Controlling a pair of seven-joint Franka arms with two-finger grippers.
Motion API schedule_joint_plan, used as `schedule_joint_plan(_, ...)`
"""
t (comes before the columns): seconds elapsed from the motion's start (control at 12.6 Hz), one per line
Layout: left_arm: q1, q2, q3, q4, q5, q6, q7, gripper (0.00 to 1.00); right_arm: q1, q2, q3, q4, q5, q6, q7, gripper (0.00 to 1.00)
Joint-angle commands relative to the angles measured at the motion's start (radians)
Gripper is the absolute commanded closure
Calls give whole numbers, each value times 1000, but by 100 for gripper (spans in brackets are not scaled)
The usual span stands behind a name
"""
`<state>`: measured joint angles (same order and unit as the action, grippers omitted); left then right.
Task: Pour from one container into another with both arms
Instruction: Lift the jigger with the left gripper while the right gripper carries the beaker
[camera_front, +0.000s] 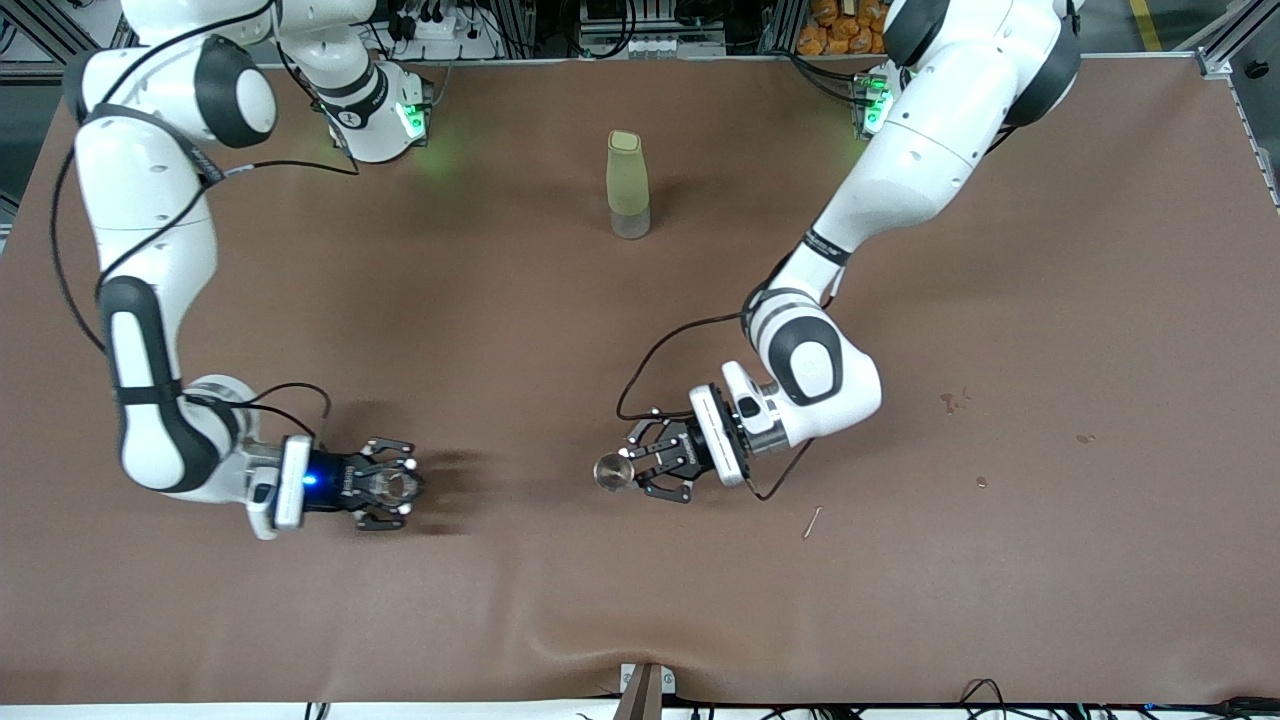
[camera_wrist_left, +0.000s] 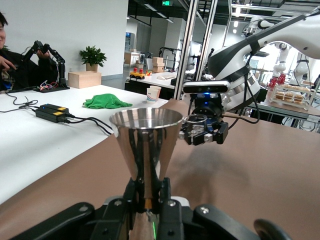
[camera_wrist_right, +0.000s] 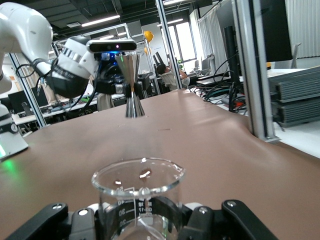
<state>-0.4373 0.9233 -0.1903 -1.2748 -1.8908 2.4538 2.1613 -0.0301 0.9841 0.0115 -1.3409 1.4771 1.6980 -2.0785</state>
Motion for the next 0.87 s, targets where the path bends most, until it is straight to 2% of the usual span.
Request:
schedule_joint_plan(0.0, -43, 3, 18, 43, -45, 39, 5, 100, 56, -34, -13, -3, 55, 15, 84, 100)
schedule_joint_plan(0.48, -84, 5, 43, 51, -57, 51, 87, 100, 102, -96, -12, -6, 55, 5, 239, 100)
schedule_joint_plan(0.79, -107, 17, 51, 74, -59, 97, 153, 100, 116, -183, -13, -21, 46, -14, 401, 100)
